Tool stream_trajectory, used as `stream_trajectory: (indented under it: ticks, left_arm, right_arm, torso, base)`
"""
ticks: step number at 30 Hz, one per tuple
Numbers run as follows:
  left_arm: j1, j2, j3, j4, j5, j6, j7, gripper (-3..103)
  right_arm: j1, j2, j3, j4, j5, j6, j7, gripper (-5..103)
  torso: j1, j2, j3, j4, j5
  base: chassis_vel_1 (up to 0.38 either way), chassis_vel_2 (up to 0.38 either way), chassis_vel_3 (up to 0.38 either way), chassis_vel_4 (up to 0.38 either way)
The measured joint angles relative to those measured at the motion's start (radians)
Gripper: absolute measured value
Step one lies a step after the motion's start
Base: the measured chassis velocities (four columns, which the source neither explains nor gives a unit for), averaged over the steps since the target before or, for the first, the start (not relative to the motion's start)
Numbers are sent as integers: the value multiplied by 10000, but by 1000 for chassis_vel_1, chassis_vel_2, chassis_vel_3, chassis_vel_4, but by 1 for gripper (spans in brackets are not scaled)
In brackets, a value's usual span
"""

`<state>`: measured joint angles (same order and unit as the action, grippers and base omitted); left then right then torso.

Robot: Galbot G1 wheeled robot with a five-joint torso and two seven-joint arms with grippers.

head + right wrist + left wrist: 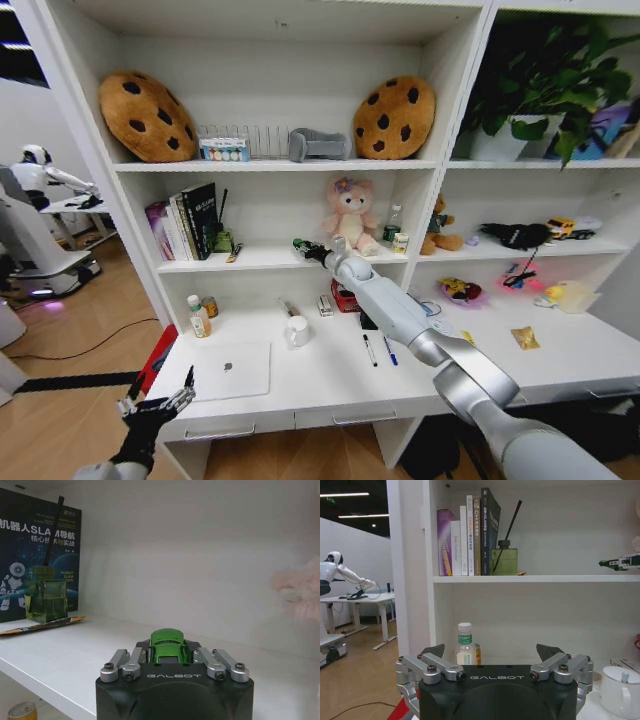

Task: Organize the objects on the table.

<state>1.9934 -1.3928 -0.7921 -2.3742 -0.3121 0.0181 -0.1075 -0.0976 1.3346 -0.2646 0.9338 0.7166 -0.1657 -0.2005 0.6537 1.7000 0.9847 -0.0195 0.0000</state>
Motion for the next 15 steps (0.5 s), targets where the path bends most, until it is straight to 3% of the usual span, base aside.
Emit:
stream_trajectory:
  ticks: [11,14,15]
  left_arm:
    - [-23,66,-53,35,-10,-6,0,100]
    - [-21,47,-51,35,-11,-10,0,100]
    - [-17,14,-50,35,-11,-14,0,100]
  right_arm:
    - [138,239,-172,-329,12,19,88,33]
    - [149,275,-172,-362,10,16,119,36]
    - [154,291,-168,-370,12,7,142,46]
  torso:
    - [0,0,0,0,-1]
    - [0,0,0,-1,-1]
    - [0,0,0,0,0]
  base:
    - [0,0,0,0]
    - [0,0,0,0]
    - [0,0,0,0]
